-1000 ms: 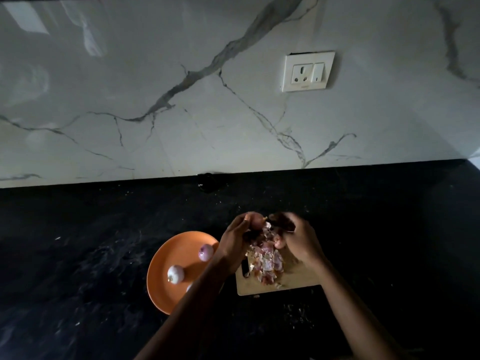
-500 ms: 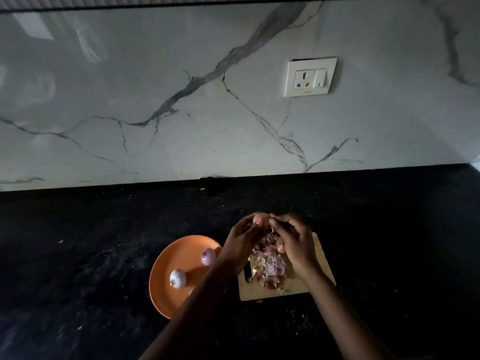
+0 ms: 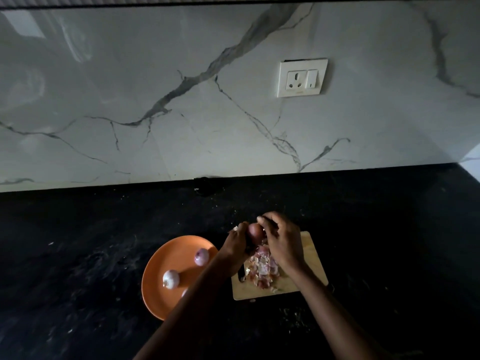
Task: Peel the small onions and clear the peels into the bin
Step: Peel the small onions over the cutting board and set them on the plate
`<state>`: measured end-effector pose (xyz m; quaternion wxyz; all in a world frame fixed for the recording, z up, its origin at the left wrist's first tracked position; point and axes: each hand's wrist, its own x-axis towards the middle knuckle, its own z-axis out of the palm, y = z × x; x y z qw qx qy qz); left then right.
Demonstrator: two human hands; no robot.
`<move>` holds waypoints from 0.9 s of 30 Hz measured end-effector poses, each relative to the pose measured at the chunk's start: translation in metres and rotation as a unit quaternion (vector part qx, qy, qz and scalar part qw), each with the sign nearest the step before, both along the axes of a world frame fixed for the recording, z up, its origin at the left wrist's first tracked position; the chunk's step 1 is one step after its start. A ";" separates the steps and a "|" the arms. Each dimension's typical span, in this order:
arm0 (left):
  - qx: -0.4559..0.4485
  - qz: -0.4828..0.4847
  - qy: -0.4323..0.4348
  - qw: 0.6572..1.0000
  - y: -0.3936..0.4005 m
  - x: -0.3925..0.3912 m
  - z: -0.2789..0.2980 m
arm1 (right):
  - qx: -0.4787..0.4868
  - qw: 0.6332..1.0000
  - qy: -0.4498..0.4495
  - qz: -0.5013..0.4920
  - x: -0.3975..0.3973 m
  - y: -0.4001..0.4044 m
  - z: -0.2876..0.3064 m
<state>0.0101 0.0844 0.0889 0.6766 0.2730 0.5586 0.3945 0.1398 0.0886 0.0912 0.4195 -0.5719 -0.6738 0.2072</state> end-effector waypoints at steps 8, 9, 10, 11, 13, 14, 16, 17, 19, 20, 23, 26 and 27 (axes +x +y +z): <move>0.019 -0.023 -0.005 1.000 -0.001 -0.005 0.001 | -0.115 0.992 0.049 -0.018 0.008 0.004 0.003; 0.026 -0.020 -0.013 0.999 -0.001 -0.006 0.002 | -0.127 0.990 0.057 -0.027 0.009 0.006 0.002; 0.036 -0.021 -0.018 0.999 0.000 -0.007 0.004 | -0.144 0.986 0.068 -0.041 0.011 0.008 0.002; 0.049 -0.024 -0.022 0.998 0.000 -0.008 0.005 | -0.163 0.981 0.084 -0.054 0.011 0.010 0.002; 0.080 -0.034 -0.027 0.996 -0.001 -0.008 0.007 | -0.181 0.976 0.101 -0.062 0.013 0.013 0.005; 0.088 -0.031 -0.036 0.995 -0.001 -0.008 0.006 | -0.184 0.976 0.108 -0.046 0.013 0.013 0.008; 0.092 -0.017 -0.053 0.994 -0.001 -0.008 0.005 | -0.191 0.972 0.138 0.009 0.013 0.012 0.011; 0.091 -0.013 -0.055 0.994 -0.002 -0.009 0.006 | -0.196 0.968 0.155 0.038 0.012 0.011 0.012; 0.092 -0.010 -0.056 0.994 -0.001 -0.007 0.007 | -0.205 0.961 0.172 0.066 0.012 0.011 0.009; 0.092 -0.008 -0.065 0.994 -0.001 -0.007 0.007 | -0.203 0.960 0.182 0.065 0.012 0.010 0.007; 0.099 0.007 -0.094 0.991 0.000 -0.005 0.006 | -0.175 0.956 0.230 0.047 0.007 0.007 0.004; 0.092 0.010 -0.106 0.990 0.001 -0.002 0.007 | -0.107 0.975 0.194 -0.004 0.004 0.005 0.000; 0.083 0.014 -0.113 0.990 0.001 -0.002 0.007 | -0.086 0.981 0.170 -0.022 0.003 0.003 0.001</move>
